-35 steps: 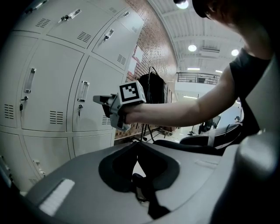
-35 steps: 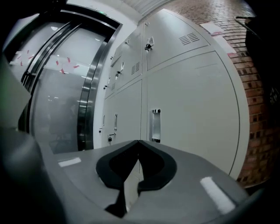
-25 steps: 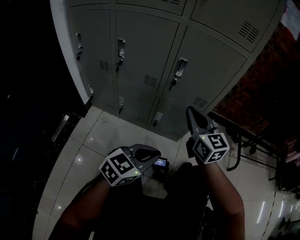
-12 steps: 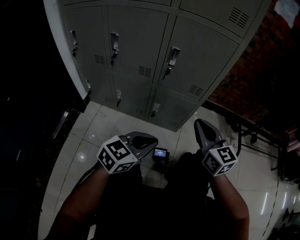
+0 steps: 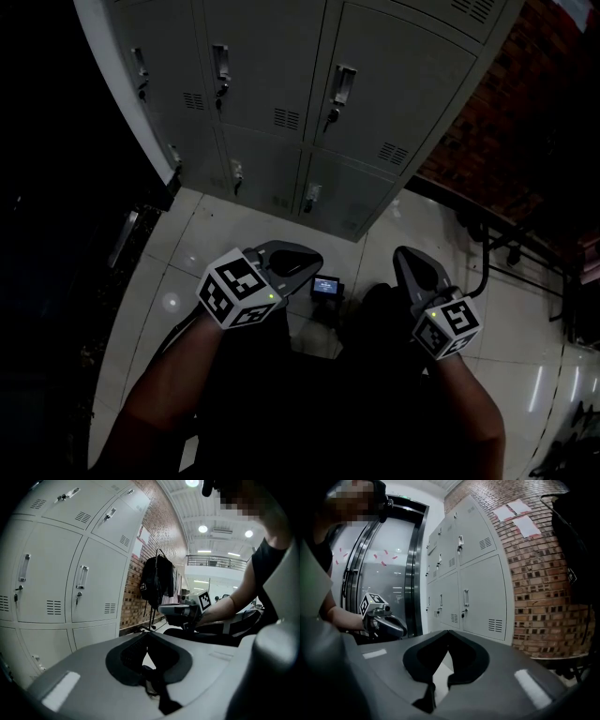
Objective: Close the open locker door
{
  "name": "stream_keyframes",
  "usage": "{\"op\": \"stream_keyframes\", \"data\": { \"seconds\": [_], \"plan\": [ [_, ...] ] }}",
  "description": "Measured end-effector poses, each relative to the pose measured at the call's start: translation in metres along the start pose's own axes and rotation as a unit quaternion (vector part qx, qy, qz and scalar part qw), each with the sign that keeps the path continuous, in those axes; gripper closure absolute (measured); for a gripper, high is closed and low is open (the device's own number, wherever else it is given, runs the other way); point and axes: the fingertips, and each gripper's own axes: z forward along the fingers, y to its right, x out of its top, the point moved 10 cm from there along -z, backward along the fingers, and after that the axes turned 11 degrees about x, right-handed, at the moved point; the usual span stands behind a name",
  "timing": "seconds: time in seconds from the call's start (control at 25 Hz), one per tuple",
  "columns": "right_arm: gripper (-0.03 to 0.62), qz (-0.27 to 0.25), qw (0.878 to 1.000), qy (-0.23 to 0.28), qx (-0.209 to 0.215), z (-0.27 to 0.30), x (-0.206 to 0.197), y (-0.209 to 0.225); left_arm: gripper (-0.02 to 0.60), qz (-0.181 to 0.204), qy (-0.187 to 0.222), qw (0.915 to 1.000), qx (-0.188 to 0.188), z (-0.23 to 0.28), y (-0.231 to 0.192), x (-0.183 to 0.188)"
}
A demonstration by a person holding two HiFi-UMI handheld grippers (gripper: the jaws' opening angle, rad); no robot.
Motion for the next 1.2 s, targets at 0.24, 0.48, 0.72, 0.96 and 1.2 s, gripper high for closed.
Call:
{"op": "stream_keyframes", "data": {
  "seconds": [0.24, 0.48, 0.72, 0.96, 1.2],
  "plan": [
    [0.592, 0.007, 1.000, -0.005, -0.004, -0.008, -0.010, 0.002, 0.569, 0.004, -0.002, 1.0000, -0.006, 0.005, 0.003, 0.002],
    [0.592, 0.008, 1.000, -0.007, -0.010, -0.015, -0.011, 0.005, 0.569, 0.006, -0.003, 0.9999, -0.011, 0.009, 0.004, 0.003],
    [0.592, 0.012, 1.000, -0.006, -0.012, -0.019, -0.013, 0.007, 0.569, 0.010, -0.007, 0.9998, -0.014, 0.013, 0.006, 0.003],
    [0.592, 0.014, 1.000, 0.002, -0.010, -0.022, -0.014, 0.008, 0.569, 0.011, -0.009, 0.9998, -0.013, 0.014, 0.007, 0.003],
    [0.592, 0.014, 1.000, -0.004, -0.002, -0.018, -0.016, 0.007, 0.569, 0.012, -0.011, 0.9998, -0.012, 0.013, 0.006, 0.003]
  ]
}}
